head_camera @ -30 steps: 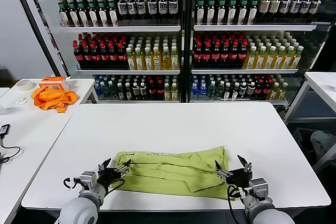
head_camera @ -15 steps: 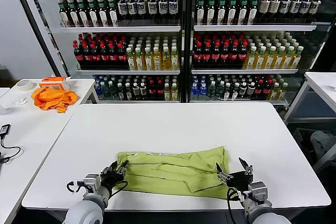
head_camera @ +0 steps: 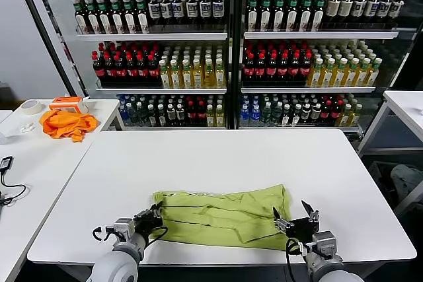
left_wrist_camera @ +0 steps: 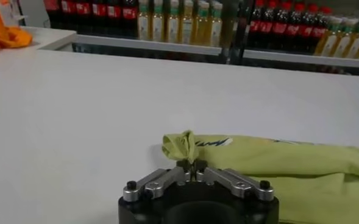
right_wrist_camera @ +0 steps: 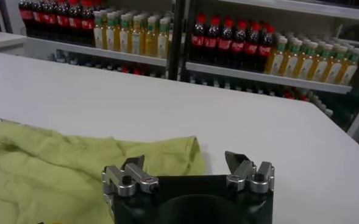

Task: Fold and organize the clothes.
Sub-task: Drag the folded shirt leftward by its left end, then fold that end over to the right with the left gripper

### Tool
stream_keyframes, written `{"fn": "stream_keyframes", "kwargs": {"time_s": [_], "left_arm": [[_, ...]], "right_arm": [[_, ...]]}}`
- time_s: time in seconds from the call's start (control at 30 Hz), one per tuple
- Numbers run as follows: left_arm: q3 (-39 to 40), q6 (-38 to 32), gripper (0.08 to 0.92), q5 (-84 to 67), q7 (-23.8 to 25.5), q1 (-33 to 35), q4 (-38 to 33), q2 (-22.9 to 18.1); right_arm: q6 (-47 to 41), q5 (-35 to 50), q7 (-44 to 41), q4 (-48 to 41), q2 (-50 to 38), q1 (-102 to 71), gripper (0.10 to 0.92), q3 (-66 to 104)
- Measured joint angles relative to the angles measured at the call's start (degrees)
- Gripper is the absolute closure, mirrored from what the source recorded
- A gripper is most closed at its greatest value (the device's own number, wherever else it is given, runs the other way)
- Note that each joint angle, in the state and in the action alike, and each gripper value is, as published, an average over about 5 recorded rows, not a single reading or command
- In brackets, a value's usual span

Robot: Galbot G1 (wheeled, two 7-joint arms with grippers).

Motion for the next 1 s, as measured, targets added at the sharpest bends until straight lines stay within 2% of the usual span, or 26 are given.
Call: {"fn": "stream_keyframes", "kwargs": {"time_s": [0.23,0.7,1.0], "left_arm": [[-3.3,3.2,0.903,7.6,-0.3,1.4,-2.0,1.5],[-18.1,7.3,0.903,15.9,1.6,6.0,-3.9,7.9],[-17.6,8.1,0.903,8.1,1.7,6.2,-10.9,7.4]], "right_arm": [[0.0,-0.3,0.0,0.0,-0.3,0.4,0.203,0.2],[0.0,-0.4,0.0,0.2,-0.6,0.6,0.203,0.7],[-0.1,-0.4,0.0,1.2,-0.7,-0.5,0.203,1.9]]}}
